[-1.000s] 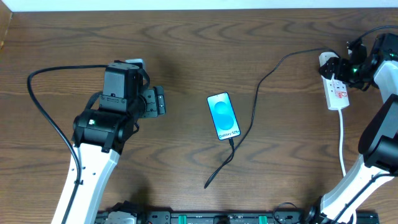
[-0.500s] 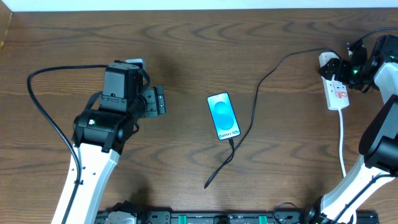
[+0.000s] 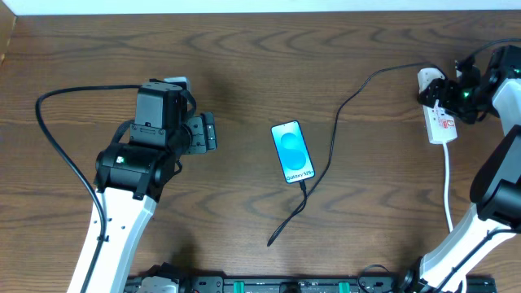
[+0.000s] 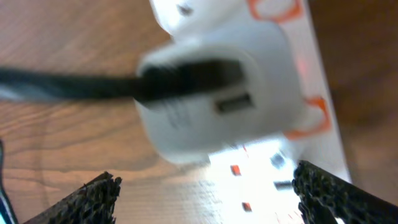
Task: Plug charger to phone and switch on socket
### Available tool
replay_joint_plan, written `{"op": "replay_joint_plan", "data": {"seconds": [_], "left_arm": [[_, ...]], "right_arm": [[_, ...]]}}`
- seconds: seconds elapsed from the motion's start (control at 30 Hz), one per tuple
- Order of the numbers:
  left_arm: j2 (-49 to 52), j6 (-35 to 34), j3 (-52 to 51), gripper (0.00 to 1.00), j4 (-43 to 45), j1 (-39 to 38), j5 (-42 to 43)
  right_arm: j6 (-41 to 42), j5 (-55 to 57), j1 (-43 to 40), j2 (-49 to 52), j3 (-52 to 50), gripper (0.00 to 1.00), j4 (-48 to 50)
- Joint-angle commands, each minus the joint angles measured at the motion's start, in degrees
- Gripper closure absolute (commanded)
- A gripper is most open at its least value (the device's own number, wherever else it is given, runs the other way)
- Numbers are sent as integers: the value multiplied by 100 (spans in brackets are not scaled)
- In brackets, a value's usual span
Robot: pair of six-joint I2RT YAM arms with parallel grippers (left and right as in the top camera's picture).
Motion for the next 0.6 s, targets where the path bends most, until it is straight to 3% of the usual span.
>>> {"op": "replay_joint_plan", "data": {"seconds": [0.0,0.17,0.2,0.23,0.57], "left_arm": [[7,55,26,16,-15,2,-68],[7,55,26,15,-15,2,-68],[7,55,26,15,-15,2,-70],[7,55,26,15,-15,2,-70],[7,55,26,16,-15,2,-70]], "right_arm": [[133,608,-85,-507,365,11,-256],[599,1314,-85,-1316,455,11,-678],[708,1386,-85,-1482,455,6,-769],[780,1377,-85,-1687,455,1,-881],[839,708,-85,-2957,452,1,-1593]]}}
